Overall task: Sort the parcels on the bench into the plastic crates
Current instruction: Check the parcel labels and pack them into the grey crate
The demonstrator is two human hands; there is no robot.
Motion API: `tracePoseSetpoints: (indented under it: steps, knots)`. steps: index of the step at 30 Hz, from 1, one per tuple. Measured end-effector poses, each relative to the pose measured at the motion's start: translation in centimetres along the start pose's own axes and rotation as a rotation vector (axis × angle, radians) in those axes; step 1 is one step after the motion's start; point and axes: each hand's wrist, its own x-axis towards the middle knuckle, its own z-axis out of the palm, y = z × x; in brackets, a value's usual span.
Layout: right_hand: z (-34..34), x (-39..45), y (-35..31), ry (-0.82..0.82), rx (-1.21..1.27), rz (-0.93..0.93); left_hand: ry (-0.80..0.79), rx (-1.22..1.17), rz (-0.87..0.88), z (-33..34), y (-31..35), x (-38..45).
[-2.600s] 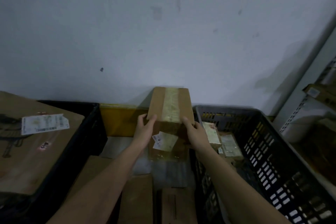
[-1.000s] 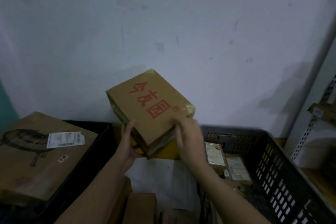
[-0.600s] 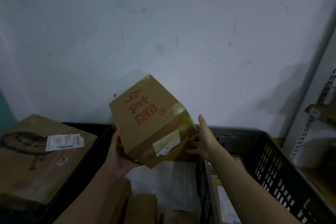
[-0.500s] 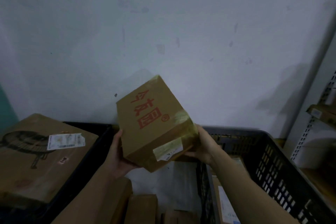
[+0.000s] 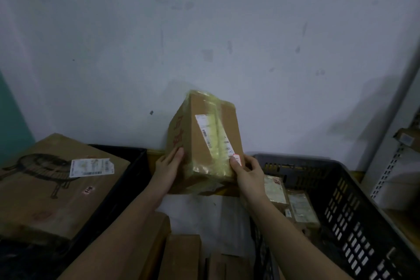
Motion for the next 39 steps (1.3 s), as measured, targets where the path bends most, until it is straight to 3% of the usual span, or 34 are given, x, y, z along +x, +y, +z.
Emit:
tracePoseSetpoints:
  steps: [3, 7, 18, 29, 39]
  knots:
    - [0.5, -0.8, -0.1, -0.022, -0.087, -0.097, -0.121, -0.101, 0.034, 1.8, 1.9, -1.5]
    - [0.6, -1.8, 0.4, -0.088, -0.097, -0.129, -0.012, -0.123, 0.053, 2.4, 1.0, -1.7]
    - [-0.8, -2.4, 0.4, -0.27, -0.137, -0.284, -0.022, -0.193, 0.117, 3.6, -0.2, -2.3]
    - [-4.2, -1.7, -1.7, -0.166, -0.094, -0.353, -0.002, -0.135, 0.236, 7.2, 1.7, -3.2]
    - [-14.5, -1.4, -5.1, -0.052, -0.088, -0.33, -0.141, -0.152, 0.272, 16.9, 4.4, -5.3]
